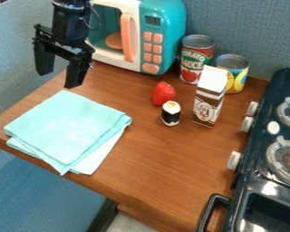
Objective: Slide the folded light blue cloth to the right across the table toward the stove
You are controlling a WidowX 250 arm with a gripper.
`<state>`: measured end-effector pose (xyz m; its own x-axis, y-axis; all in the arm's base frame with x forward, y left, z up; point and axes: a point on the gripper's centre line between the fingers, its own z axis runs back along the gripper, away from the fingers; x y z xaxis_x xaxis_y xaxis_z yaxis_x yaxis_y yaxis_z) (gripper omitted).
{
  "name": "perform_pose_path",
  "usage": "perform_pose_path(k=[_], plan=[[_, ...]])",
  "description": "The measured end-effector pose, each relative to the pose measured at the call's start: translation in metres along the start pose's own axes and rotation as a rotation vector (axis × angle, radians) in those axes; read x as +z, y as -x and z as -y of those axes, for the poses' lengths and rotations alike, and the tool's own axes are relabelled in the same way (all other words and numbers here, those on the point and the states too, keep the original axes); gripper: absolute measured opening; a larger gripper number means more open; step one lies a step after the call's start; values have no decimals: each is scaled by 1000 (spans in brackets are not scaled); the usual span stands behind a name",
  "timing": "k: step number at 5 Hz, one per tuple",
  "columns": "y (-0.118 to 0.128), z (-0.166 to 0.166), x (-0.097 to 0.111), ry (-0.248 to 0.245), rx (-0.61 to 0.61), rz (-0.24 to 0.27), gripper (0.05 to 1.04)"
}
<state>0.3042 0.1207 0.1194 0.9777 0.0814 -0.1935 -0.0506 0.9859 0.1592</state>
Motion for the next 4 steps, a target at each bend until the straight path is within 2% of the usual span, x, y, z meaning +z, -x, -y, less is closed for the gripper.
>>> perform_pose_path(k=[1, 2, 3, 4], plan=[[-1, 3, -12, 12, -8, -36, 1001], [-6, 10, -22, 42, -34, -26, 1001], [-11, 11, -41, 44, -40, -67, 1001], [-14, 7, -59, -2, -14, -78, 1001]])
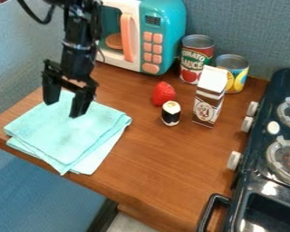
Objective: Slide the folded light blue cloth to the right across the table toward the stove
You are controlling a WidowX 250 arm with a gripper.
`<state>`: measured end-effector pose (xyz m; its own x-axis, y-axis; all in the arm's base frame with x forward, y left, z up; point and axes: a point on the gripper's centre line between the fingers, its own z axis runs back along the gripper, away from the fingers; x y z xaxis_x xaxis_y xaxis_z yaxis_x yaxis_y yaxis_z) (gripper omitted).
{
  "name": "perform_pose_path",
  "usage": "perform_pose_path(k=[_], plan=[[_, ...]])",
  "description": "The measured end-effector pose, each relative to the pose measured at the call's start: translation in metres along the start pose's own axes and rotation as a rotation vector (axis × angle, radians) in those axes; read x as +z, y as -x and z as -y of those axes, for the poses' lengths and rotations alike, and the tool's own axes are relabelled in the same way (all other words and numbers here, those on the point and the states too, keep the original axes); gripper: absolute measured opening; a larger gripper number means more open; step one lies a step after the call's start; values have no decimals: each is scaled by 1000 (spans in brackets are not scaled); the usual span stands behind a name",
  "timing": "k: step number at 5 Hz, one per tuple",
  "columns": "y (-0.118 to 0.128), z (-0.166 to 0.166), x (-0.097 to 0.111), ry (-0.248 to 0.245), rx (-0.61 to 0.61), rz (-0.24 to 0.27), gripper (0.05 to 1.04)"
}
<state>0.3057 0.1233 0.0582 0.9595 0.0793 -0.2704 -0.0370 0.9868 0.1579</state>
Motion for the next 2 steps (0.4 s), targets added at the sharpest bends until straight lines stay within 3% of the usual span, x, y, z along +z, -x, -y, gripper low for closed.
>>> perform_pose_path(k=[1, 2], plan=[[-3, -8, -30, -88, 35, -23, 1001], [-5, -6, -37, -71, -7, -45, 1001]])
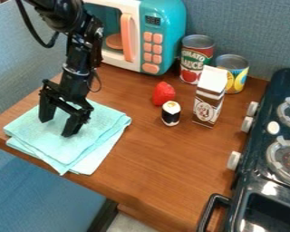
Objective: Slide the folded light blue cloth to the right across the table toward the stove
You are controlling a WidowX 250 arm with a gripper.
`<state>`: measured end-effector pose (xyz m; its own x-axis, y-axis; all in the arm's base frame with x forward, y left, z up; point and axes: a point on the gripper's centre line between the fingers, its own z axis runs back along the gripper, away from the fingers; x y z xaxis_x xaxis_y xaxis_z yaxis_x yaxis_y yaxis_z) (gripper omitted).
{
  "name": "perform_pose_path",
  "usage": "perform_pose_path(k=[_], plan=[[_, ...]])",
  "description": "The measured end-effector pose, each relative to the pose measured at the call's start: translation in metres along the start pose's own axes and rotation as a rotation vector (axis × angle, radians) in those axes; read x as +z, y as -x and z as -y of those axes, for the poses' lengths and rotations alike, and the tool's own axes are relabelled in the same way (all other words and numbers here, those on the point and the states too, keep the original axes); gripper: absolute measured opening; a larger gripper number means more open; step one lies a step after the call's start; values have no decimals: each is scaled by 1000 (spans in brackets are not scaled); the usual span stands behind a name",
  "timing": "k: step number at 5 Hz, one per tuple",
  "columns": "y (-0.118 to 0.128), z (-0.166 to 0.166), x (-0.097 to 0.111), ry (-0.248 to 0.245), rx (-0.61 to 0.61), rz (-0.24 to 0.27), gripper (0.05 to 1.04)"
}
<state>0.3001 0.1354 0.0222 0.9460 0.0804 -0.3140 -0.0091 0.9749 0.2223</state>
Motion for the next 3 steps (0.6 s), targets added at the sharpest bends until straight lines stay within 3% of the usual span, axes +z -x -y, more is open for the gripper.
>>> perform_pose_path(k=[1, 2, 3], plan=[[-1, 1, -2, 25, -38, 2, 1001], [1, 7, -5, 92, -69, 22, 1001], [12, 47, -1, 169, -157, 27, 1001]])
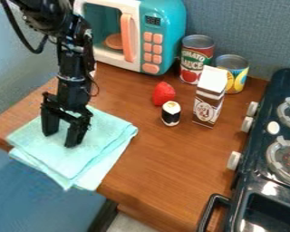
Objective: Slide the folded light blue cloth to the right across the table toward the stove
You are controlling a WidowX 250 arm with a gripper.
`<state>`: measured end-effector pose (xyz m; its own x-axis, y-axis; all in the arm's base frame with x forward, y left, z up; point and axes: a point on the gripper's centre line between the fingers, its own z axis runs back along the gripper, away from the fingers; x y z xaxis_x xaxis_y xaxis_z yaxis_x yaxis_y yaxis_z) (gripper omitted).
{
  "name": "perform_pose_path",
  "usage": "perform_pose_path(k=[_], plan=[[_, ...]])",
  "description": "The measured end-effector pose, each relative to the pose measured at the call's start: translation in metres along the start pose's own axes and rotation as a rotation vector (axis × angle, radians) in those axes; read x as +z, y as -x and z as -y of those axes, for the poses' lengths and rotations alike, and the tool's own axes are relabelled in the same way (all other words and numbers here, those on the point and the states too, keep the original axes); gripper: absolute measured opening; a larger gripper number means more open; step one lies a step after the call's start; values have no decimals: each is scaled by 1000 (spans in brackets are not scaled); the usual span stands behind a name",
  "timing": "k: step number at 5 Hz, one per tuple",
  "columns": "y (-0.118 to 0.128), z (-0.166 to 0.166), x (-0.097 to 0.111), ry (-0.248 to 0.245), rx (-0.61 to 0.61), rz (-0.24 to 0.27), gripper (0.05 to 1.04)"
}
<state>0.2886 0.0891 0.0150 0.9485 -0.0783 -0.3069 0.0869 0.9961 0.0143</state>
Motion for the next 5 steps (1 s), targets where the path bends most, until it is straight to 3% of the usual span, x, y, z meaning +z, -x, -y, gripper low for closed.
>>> perform_pose_path(k=[1, 2, 5], plan=[[4, 45, -2, -2, -91, -17, 1001], [2, 75, -2, -12, -106, -19, 1001], [-35, 111, 9, 24, -23, 33, 1001]])
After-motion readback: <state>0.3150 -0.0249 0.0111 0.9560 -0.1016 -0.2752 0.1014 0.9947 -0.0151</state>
